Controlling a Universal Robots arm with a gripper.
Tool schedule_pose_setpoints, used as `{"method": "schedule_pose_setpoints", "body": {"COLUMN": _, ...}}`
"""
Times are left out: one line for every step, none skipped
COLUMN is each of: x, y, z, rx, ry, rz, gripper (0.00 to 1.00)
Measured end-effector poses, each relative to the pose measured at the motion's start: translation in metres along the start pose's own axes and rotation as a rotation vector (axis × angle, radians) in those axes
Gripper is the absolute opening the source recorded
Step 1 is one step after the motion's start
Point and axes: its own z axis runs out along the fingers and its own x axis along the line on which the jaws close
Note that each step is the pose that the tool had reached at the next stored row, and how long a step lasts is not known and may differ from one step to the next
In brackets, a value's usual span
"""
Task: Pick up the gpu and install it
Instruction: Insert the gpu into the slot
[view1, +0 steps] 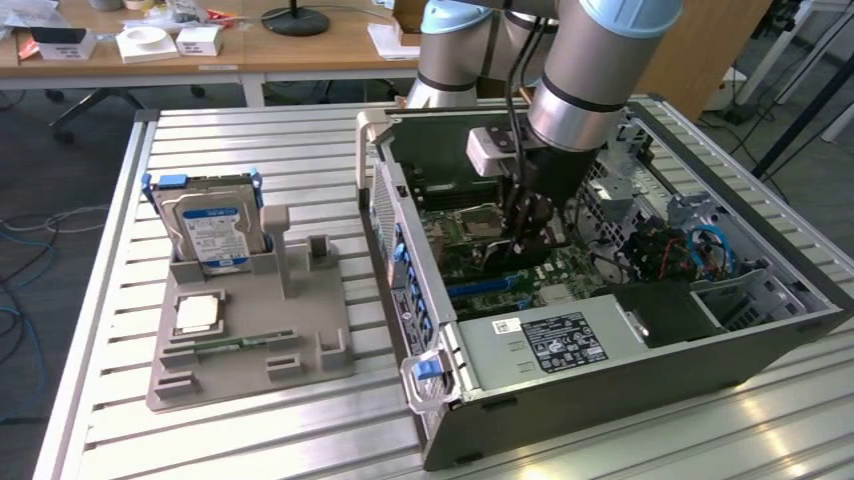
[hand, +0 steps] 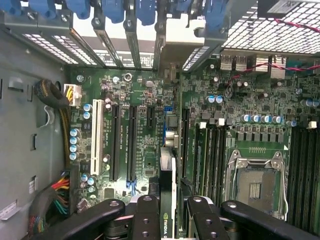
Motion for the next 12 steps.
{"method": "schedule_pose_setpoints", "body": {"x": 0.0000, "y": 0.0003, "z": 0.0000, "rx": 0.0000, "ry": 0.0001, "rz": 0.000, "gripper": 0.26}}
{"method": "schedule_pose_setpoints", "body": {"x": 0.0001, "y": 0.0003, "z": 0.0002, "rx": 0.0001, "ry": 0.0001, "rz": 0.000, "gripper": 0.26}}
{"method": "schedule_pose_setpoints", "body": {"x": 0.0002, "y": 0.0003, "z": 0.0010, "rx": 0.0001, "ry": -0.0001, "rz": 0.000, "gripper": 0.26}}
{"method": "schedule_pose_setpoints", "body": {"x": 0.0003, "y": 0.0004, "z": 0.0018, "rx": 0.0001, "ry": 0.0000, "rz": 0.000, "gripper": 0.26}}
{"method": "schedule_pose_setpoints", "body": {"x": 0.0004, "y": 0.0003, "z": 0.0024, "rx": 0.0001, "ry": 0.0001, "rz": 0.000, "gripper": 0.26}}
{"method": "schedule_pose_setpoints", "body": {"x": 0.0004, "y": 0.0004, "z": 0.0025, "rx": 0.0001, "ry": 0.0003, "rz": 0.000, "gripper": 0.26}}
{"method": "schedule_pose_setpoints", "body": {"x": 0.0004, "y": 0.0003, "z": 0.0025, "rx": 0.0001, "ry": 0.0003, "rz": 0.000, "gripper": 0.26}}
{"method": "schedule_pose_setpoints", "body": {"x": 0.0004, "y": 0.0004, "z": 0.0026, "rx": 0.0000, "ry": 0.0004, "rz": 0.000, "gripper": 0.26}}
{"method": "schedule_pose_setpoints", "body": {"x": 0.0004, "y": 0.0004, "z": 0.0028, "rx": 0.0001, "ry": 0.0002, "rz": 0.000, "gripper": 0.26}}
{"method": "schedule_pose_setpoints", "body": {"x": 0.0004, "y": 0.0010, "z": 0.0030, "rx": 0.0002, "ry": 0.0001, "rz": 0.000, "gripper": 0.26}}
{"method": "schedule_pose_setpoints", "body": {"x": 0.0003, "y": 0.0018, "z": 0.0031, "rx": 0.0003, "ry": 0.0000, "rz": 0.000, "gripper": 0.26}}
{"method": "schedule_pose_setpoints", "body": {"x": 0.0003, "y": 0.0028, "z": 0.0032, "rx": 0.0004, "ry": -0.0001, "rz": 0.000, "gripper": 0.26}}
